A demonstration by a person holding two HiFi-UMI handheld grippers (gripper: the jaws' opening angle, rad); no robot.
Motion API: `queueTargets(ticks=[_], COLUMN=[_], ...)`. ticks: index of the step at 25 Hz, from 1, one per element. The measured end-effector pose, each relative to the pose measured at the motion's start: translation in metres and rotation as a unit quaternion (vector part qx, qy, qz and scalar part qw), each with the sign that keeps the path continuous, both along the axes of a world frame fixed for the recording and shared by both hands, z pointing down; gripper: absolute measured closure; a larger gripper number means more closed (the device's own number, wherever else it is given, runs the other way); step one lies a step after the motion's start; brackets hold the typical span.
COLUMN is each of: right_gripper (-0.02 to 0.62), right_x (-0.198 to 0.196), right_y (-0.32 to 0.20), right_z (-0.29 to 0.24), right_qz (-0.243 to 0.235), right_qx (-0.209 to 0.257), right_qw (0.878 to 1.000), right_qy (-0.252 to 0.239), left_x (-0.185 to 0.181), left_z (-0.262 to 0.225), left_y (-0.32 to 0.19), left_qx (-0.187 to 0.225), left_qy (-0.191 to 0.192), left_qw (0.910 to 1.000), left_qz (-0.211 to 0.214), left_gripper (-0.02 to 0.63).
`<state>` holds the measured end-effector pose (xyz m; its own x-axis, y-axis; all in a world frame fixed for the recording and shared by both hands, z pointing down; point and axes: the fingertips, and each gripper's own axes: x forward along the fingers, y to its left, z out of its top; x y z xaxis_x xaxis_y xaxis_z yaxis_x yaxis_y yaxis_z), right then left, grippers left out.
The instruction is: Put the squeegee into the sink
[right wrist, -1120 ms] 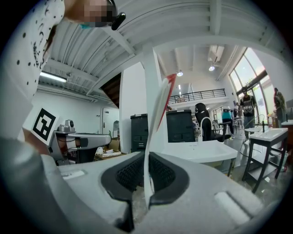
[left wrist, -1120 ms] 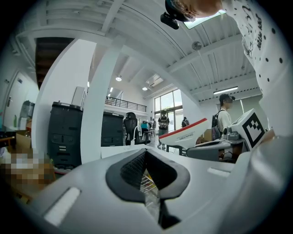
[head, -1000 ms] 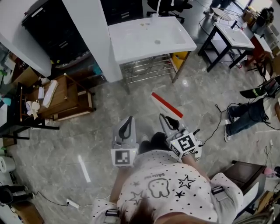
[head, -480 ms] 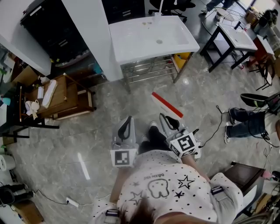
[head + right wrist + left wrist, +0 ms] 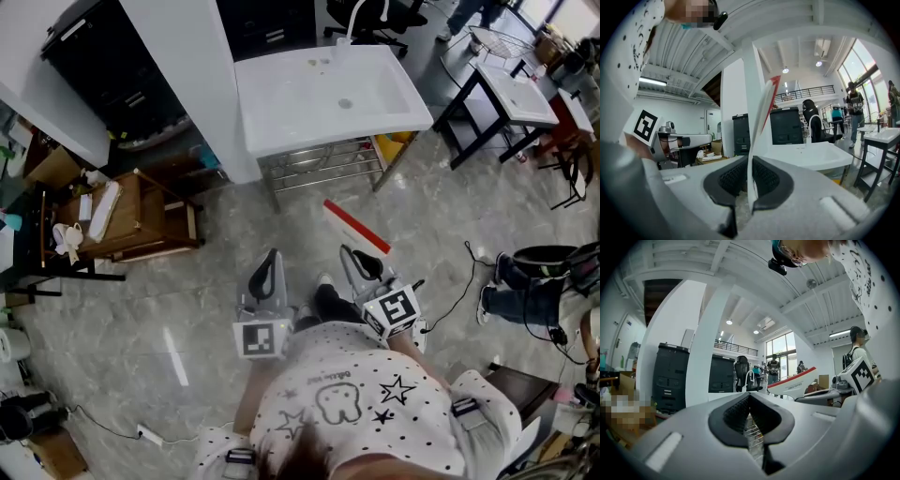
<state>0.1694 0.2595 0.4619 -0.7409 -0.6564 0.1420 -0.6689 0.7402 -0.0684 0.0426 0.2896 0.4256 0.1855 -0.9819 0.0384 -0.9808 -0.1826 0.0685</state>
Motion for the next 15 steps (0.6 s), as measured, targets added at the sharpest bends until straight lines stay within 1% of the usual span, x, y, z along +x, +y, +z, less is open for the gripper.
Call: queueTargets(ticks=[4,10,15], right_gripper=[0.577,0.577,0.577], right_x=[0.002,0.008,0.014], right_y=[-0.024,-0.057,-0.076], right_z=[0.002,0.001,0.004], right_qz=[-0.007,-0.015,-0.021], right_qx=[-0.001,0.001,0.001], right_qw=[1.000,1.000,1.000], right_qy=[-0.001,-0.006,-0.005], left_x=[0.003,0.015,0.024], left_z=[-0.001,-0.001,-0.001], left_y=[-0.021,-0.050,-0.068], left_qx=[0.002,0.005,0.008], left_qy=[-0.002,-0.008,-0.024], left_qw=[0.9999,0.9999,0.9996], left_qz=[-0.011,-0.014,-0.011], left_gripper=[0.609,0.609,0.609])
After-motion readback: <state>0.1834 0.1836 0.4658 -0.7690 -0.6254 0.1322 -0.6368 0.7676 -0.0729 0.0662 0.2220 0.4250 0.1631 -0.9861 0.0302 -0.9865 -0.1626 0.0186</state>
